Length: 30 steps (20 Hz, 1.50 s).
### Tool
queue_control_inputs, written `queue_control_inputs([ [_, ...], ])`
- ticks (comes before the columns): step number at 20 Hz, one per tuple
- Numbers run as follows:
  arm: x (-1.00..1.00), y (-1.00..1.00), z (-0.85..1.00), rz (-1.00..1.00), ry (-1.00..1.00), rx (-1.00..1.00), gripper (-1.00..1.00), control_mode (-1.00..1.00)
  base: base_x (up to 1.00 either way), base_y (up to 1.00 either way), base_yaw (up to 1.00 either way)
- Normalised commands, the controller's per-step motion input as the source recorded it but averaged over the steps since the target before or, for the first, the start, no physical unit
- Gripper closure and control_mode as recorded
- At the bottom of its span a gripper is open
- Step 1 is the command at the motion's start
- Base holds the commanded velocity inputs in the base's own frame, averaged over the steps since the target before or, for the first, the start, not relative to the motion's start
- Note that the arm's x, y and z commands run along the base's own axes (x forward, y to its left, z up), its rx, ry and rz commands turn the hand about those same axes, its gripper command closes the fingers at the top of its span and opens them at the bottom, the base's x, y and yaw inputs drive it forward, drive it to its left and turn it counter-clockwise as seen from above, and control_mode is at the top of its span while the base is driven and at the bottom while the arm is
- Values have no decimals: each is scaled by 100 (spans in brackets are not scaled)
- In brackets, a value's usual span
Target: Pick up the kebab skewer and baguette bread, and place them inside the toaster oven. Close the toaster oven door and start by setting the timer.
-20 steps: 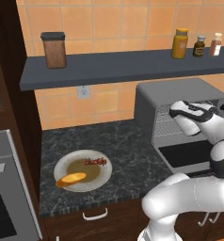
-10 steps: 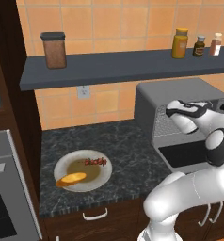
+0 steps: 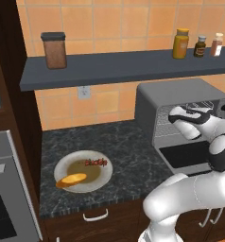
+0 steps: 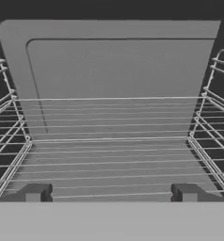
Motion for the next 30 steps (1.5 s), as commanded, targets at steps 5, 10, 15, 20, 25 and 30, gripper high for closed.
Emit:
queue_control_inputs([
  [5, -82, 0, -67, 0, 0, 0, -100, -100, 0, 0, 0],
  [10, -79, 0, -54, 0, 8, 0, -100, -100, 0, 0, 0],
  [15, -77, 0, -41, 1, 21, 0, -100, -100, 0, 0, 0],
  [20, -89, 0, -52, 2, 23, 1, -100, -100, 0, 0, 0],
  [25, -88, 0, -37, 1, 26, 5, -100, -100, 0, 0, 0],
  [30, -83, 21, 40, 0, 12, 19, -100, -100, 0, 0, 0],
])
